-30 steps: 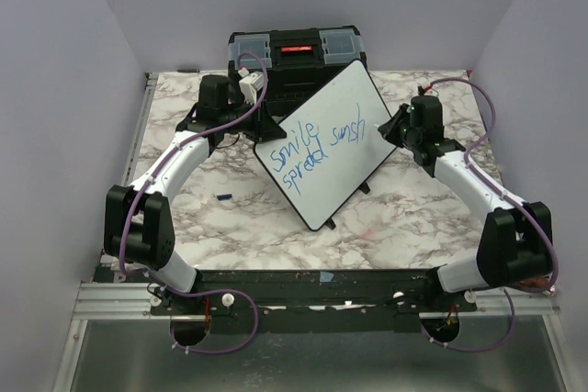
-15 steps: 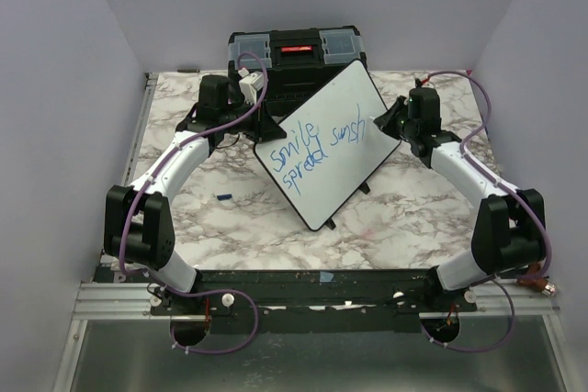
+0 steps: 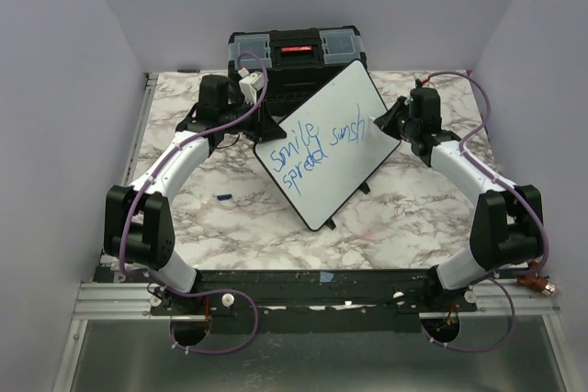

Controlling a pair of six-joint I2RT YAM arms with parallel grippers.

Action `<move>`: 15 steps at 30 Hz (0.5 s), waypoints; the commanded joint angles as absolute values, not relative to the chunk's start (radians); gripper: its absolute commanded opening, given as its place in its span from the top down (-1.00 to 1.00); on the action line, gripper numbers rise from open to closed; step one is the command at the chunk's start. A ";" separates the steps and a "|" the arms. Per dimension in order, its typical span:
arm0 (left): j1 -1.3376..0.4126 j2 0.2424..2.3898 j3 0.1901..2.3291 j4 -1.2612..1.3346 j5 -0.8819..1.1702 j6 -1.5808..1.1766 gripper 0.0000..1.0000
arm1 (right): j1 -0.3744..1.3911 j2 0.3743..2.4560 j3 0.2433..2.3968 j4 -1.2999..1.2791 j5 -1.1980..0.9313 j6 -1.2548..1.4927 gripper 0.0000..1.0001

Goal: Write a sentence on the whiteboard
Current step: Write a sentence on the whiteboard stand.

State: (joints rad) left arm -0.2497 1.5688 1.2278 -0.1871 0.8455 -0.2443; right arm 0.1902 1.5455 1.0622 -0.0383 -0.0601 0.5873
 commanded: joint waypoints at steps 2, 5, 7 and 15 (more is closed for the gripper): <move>-0.259 1.534 1.242 -0.112 0.833 -0.153 1.00 | 0.190 1.530 1.006 -0.041 -0.106 0.590 0.99; -0.259 1.536 1.243 -0.112 0.836 -0.155 1.00 | 0.192 1.498 0.968 -0.048 -0.116 0.588 0.99; -0.259 1.535 1.243 -0.111 0.836 -0.155 1.00 | 0.190 1.477 0.944 -0.054 -0.120 0.585 0.99; -0.259 1.532 1.239 -0.107 0.837 -0.159 1.00 | 0.192 1.393 0.934 -0.108 -0.103 0.563 0.99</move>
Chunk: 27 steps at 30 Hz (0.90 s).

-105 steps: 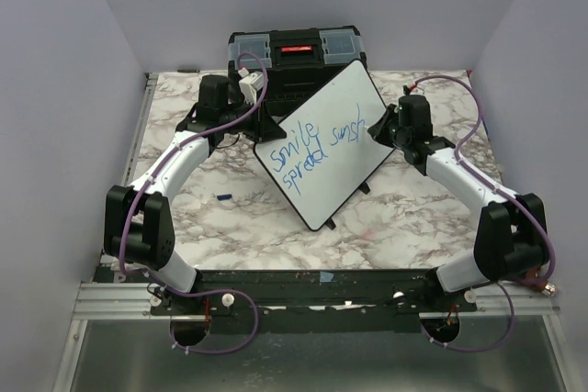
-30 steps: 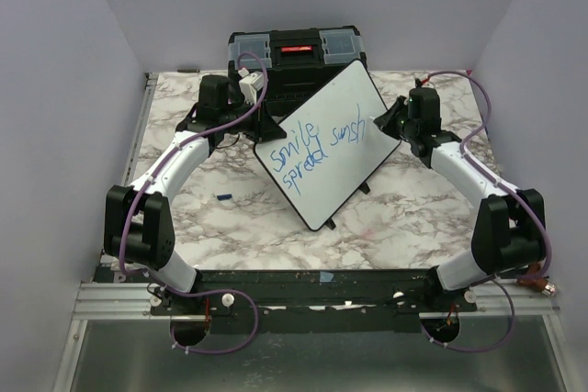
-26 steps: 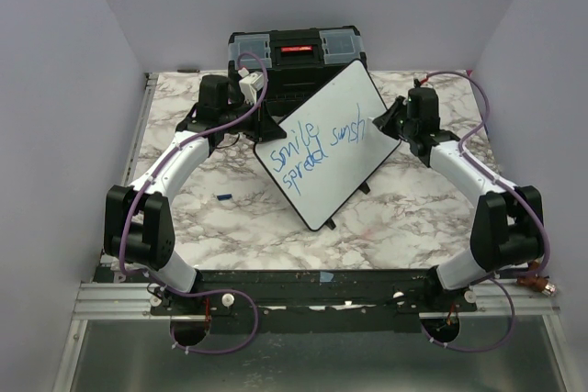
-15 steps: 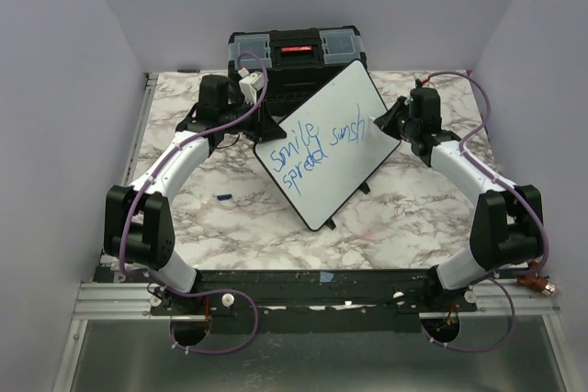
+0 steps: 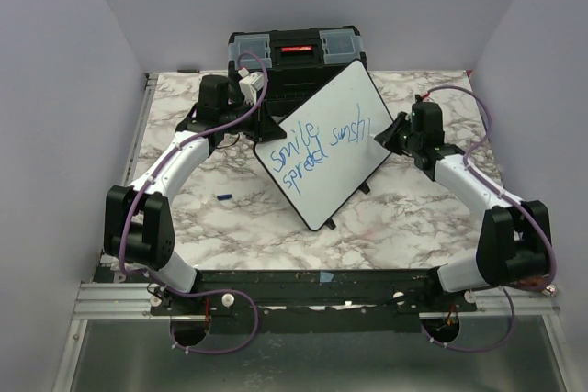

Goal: Write a sentence on the whiteboard
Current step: Write a sentence on the whiteboard stand.

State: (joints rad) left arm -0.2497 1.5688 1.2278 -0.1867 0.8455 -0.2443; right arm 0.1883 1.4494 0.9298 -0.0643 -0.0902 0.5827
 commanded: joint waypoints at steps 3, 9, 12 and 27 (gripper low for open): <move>-0.259 1.531 1.239 -0.106 0.838 -0.158 1.00 | 0.192 1.372 0.966 -0.125 -0.097 0.560 0.99; -0.259 1.526 1.238 -0.106 0.837 -0.159 1.00 | 0.192 1.378 1.031 -0.129 -0.086 0.559 0.99; -0.259 1.521 1.235 -0.107 0.836 -0.158 1.00 | 0.192 1.404 1.066 -0.129 -0.086 0.560 0.99; -0.259 1.524 1.237 -0.108 0.837 -0.155 1.00 | 0.191 1.504 1.157 -0.097 -0.098 0.573 0.99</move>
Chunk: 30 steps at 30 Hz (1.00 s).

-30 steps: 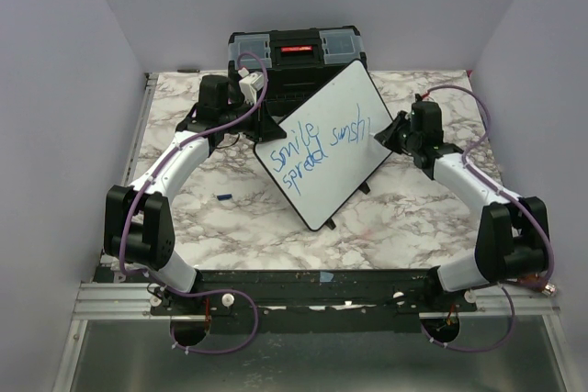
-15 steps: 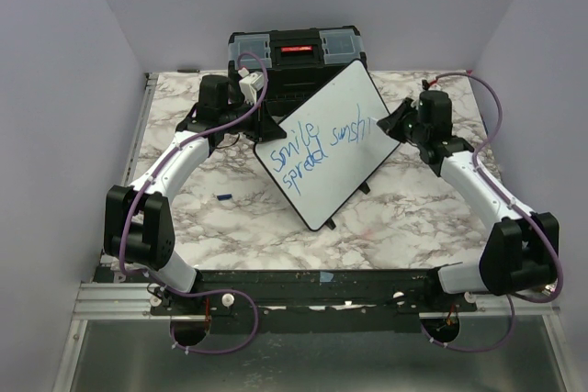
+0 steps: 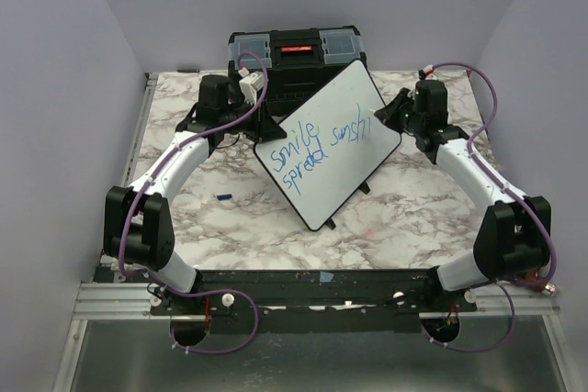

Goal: Write a sentence on the whiteboard
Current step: Write a sentence on the whiteboard stand.

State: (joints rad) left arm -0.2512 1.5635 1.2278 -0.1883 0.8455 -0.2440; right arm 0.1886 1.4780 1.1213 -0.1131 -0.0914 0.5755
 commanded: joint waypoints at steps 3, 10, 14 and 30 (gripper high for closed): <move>-0.260 1.526 1.238 -0.107 0.836 -0.155 1.00 | 0.191 1.524 1.166 -0.093 -0.098 0.574 0.99; -0.259 1.528 1.238 -0.108 0.838 -0.155 1.00 | 0.191 1.568 1.177 -0.076 -0.099 0.575 0.99; -0.259 1.529 1.239 -0.107 0.836 -0.153 1.00 | 0.191 1.596 1.177 -0.074 -0.092 0.575 0.99; -0.259 1.529 1.239 -0.109 0.838 -0.153 1.00 | 0.181 1.580 1.137 -0.099 -0.020 0.562 0.99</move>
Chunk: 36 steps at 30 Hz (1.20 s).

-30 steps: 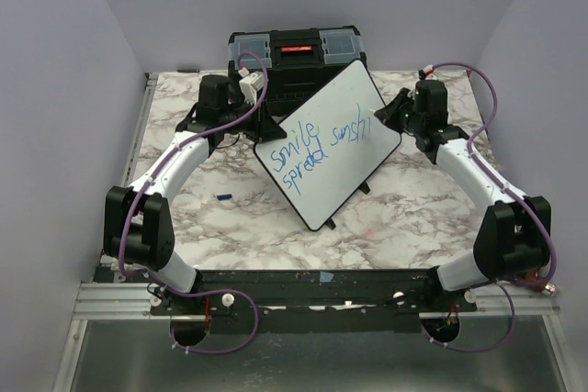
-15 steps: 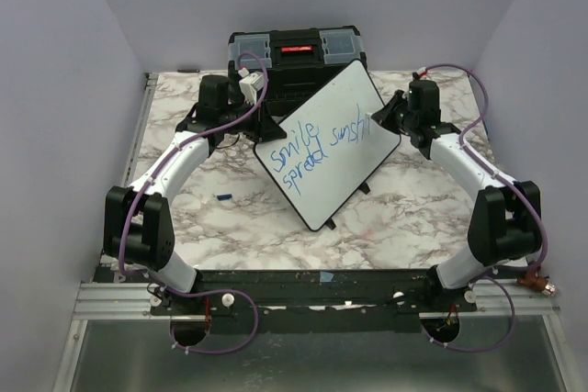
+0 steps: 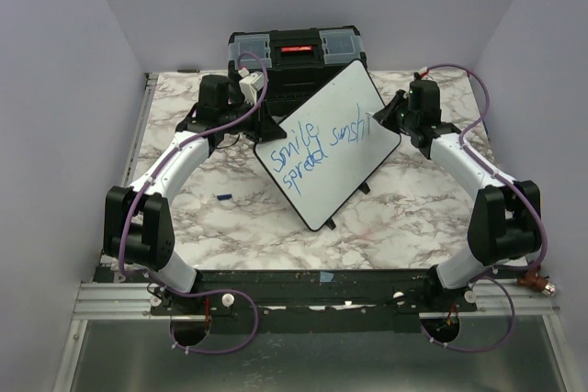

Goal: Write a sentence on the whiteboard
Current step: Write a sentence on the whiteboard stand.

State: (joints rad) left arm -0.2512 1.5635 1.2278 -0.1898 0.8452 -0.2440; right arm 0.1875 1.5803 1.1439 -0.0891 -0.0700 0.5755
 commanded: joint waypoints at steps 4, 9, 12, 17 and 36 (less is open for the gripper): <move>-0.259 1.528 1.239 -0.109 0.837 -0.153 1.00 | 0.180 1.563 1.143 -0.113 -0.007 0.556 0.99; -0.259 1.528 1.239 -0.109 0.837 -0.156 1.00 | 0.181 1.501 1.127 -0.119 0.070 0.537 0.99; -0.259 1.528 1.239 -0.109 0.837 -0.156 1.00 | 0.181 1.468 1.109 -0.126 0.124 0.530 0.99; -0.259 1.526 1.238 -0.108 0.839 -0.157 1.00 | 0.181 1.441 1.070 -0.117 0.150 0.535 0.99; -0.259 1.530 1.239 -0.112 0.834 -0.155 1.00 | 0.170 1.559 1.090 -0.045 0.006 0.583 0.99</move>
State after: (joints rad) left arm -0.2512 1.5635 1.2278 -0.1890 0.8455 -0.2440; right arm 0.1791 1.5284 1.0672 -0.0750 0.0326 0.5682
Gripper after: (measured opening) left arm 0.168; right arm 0.125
